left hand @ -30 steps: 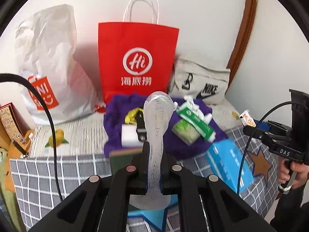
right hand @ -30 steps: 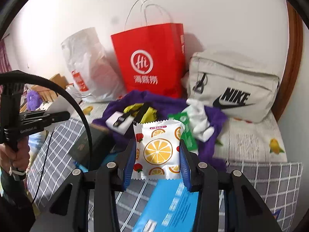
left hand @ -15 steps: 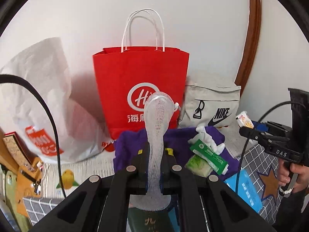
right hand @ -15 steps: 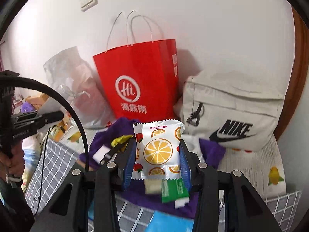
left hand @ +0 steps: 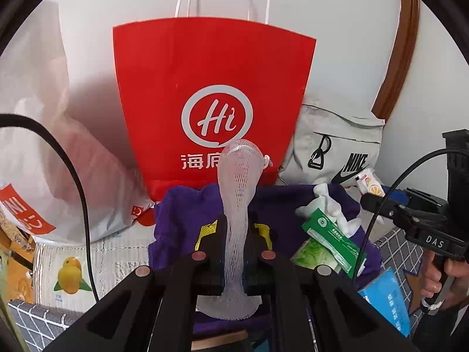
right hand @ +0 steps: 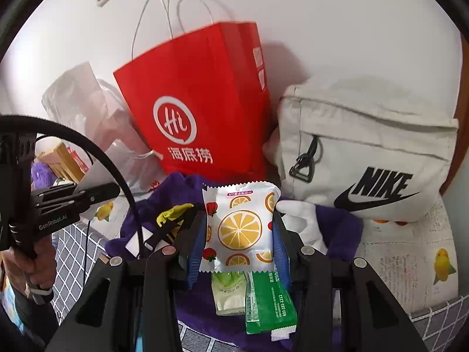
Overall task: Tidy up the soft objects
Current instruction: 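Lower the packet onto the towel with right tool while left tool holds the mesh bag above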
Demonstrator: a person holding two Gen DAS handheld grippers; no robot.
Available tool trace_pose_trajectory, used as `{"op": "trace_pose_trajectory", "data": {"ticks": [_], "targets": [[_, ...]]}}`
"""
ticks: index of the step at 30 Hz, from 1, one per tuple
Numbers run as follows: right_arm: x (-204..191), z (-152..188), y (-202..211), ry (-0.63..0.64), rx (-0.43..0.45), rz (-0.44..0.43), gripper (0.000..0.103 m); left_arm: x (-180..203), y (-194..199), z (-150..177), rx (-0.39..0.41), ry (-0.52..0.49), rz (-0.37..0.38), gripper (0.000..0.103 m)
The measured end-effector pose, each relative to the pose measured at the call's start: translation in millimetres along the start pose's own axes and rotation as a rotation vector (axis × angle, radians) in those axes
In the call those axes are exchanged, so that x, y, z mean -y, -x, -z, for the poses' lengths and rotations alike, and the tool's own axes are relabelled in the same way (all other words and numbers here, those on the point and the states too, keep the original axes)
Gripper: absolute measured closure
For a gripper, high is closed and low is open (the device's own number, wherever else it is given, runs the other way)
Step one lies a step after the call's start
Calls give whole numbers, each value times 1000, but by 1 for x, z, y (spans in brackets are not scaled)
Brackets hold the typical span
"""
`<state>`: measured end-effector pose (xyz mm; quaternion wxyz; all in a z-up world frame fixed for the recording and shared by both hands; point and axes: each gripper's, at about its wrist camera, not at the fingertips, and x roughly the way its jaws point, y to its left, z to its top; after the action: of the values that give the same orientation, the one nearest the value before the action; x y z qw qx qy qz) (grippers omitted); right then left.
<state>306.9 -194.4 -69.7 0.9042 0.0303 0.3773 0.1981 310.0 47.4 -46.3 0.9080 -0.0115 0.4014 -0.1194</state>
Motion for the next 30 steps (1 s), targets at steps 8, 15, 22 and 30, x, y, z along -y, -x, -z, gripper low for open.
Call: {"op": "trace_pose_trajectory", "data": {"ticks": [8,15,22,30], "targets": [[-3,8,-30,27,-70,-8,61,-7,-28,5,-57,28,39,95],[-16,16,-55,51,-130,-55,61,-9,-40,8,-83,37,45,95],[-25,17,-59,78,-129,-54,61,-9,-44,9,-92,42,47,95],[-17,15,-52,58,-111,-34,60,-13,-42,7,-84,59,27,95]]}}
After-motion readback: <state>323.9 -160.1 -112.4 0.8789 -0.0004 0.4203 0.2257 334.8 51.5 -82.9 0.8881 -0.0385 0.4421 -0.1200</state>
